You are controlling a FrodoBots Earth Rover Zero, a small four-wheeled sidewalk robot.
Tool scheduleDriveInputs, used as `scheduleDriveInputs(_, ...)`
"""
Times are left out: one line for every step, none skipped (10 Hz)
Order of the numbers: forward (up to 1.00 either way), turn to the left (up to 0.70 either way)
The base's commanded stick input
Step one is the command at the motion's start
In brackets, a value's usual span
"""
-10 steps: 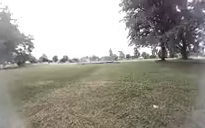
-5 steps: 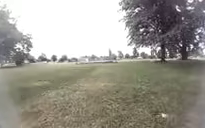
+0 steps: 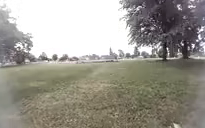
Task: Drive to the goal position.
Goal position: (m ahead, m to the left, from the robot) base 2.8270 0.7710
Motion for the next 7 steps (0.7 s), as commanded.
scheduleDriveInputs(0.5,0.0)
scheduleDriveInputs(0.5,-0.44)
scheduleDriveInputs(0.5,-0.5)
scheduleDriveInputs(0.5,-0.45)
scheduleDriveInputs(0.5,0.0)
scheduleDriveInputs(0.5,0.0)
scheduleDriveInputs(0.5,0.0)
